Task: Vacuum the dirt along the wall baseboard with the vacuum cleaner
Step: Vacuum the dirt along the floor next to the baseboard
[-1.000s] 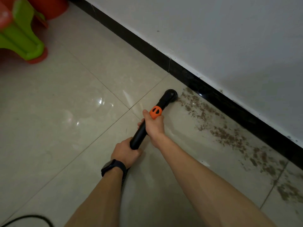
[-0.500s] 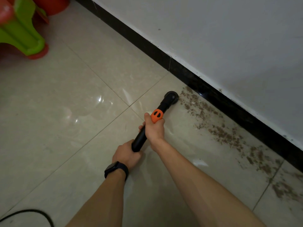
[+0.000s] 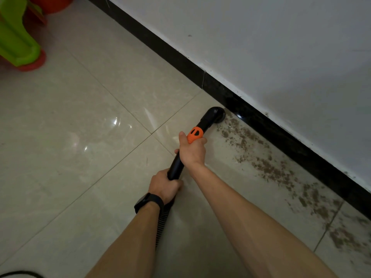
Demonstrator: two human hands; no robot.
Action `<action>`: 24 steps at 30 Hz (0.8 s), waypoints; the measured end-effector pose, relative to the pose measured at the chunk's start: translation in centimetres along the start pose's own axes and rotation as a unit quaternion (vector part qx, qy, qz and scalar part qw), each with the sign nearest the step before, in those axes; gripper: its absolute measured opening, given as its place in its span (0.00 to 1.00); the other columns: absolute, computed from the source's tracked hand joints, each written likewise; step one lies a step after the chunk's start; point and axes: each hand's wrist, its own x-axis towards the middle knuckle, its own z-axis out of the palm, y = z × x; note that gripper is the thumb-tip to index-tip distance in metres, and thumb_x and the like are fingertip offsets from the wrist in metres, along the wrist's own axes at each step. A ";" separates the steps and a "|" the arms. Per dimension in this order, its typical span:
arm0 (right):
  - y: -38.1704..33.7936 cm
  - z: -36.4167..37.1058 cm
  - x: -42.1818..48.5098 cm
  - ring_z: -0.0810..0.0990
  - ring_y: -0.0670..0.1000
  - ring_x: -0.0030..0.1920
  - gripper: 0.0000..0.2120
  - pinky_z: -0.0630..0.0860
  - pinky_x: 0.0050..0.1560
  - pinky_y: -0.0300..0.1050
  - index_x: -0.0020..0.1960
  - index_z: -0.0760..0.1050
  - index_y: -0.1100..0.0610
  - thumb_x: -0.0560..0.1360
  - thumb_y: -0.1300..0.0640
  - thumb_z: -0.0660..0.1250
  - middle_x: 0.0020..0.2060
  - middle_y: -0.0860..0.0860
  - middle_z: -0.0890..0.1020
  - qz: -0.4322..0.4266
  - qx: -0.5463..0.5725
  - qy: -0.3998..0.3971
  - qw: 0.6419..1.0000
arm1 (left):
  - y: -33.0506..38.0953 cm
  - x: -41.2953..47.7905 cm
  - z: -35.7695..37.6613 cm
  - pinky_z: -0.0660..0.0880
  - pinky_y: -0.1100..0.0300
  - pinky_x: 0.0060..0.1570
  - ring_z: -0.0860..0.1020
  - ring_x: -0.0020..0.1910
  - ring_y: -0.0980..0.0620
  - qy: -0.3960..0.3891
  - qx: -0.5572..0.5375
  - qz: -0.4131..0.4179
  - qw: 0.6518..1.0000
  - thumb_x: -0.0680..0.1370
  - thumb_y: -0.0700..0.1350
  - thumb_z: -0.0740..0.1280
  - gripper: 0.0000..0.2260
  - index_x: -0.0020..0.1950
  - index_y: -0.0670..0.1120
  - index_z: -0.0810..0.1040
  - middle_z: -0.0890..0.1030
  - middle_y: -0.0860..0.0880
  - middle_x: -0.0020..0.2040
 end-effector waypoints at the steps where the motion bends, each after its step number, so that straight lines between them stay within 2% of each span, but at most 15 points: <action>1: -0.2 -0.2 0.2 0.83 0.42 0.29 0.21 0.76 0.27 0.35 0.61 0.59 0.54 0.82 0.42 0.65 0.40 0.49 0.81 -0.002 -0.003 0.002 1.000 | 0.3 0.1 0.2 0.64 0.67 0.19 0.72 0.20 0.58 -0.002 -0.010 0.001 1.000 0.58 0.48 0.68 0.07 0.33 0.49 0.74 0.77 0.52 0.28; 6: -1.0 -1.1 1.6 0.83 0.44 0.31 0.21 0.78 0.31 0.38 0.61 0.60 0.55 0.82 0.43 0.65 0.39 0.48 0.80 -0.010 -0.006 0.008 1.000 | 1.5 1.1 1.0 0.65 0.67 0.19 0.75 0.24 0.55 0.002 -0.025 0.011 1.000 0.59 0.48 0.67 0.09 0.36 0.47 0.76 0.78 0.51 0.29; 9: -1.2 -1.3 2.2 0.84 0.46 0.32 0.21 0.80 0.34 0.40 0.62 0.61 0.56 0.82 0.44 0.66 0.38 0.49 0.81 -0.013 -0.002 0.003 1.000 | 1.6 1.8 1.4 0.66 0.68 0.19 0.74 0.21 0.59 0.002 -0.033 0.015 0.999 0.59 0.49 0.67 0.08 0.35 0.47 0.77 0.79 0.51 0.28; 13: -1.2 -0.8 2.3 0.83 0.43 0.30 0.21 0.76 0.28 0.35 0.61 0.60 0.55 0.82 0.44 0.66 0.42 0.51 0.82 -0.017 0.007 -0.003 1.000 | 1.3 2.1 1.2 0.67 0.68 0.20 0.75 0.25 0.55 0.006 -0.031 0.007 0.999 0.67 0.42 0.72 0.05 0.36 0.47 0.76 0.79 0.50 0.30; 17: -1.6 -0.8 1.9 0.83 0.44 0.30 0.22 0.77 0.30 0.36 0.63 0.60 0.56 0.82 0.44 0.66 0.42 0.50 0.81 -0.013 0.018 -0.013 1.000 | 1.2 1.6 0.9 0.69 0.67 0.21 0.76 0.28 0.53 0.018 -0.029 0.012 0.999 0.68 0.41 0.72 0.04 0.38 0.47 0.77 0.80 0.50 0.32; 21: -0.8 -0.3 0.0 0.83 0.44 0.29 0.22 0.78 0.30 0.37 0.63 0.61 0.56 0.82 0.44 0.66 0.41 0.49 0.81 0.000 0.034 -0.021 0.999 | 0.5 -0.1 -0.1 0.67 0.66 0.23 0.77 0.30 0.54 0.020 0.000 0.008 1.000 0.62 0.49 0.69 0.06 0.37 0.51 0.77 0.79 0.52 0.31; 24: 0.5 0.7 -2.2 0.84 0.45 0.31 0.22 0.80 0.34 0.40 0.63 0.60 0.56 0.82 0.42 0.65 0.39 0.50 0.82 0.010 0.039 -0.010 0.999 | -0.9 -1.4 -1.5 0.67 0.65 0.24 0.77 0.29 0.52 0.010 0.029 -0.011 0.999 0.58 0.50 0.65 0.09 0.35 0.49 0.76 0.79 0.51 0.30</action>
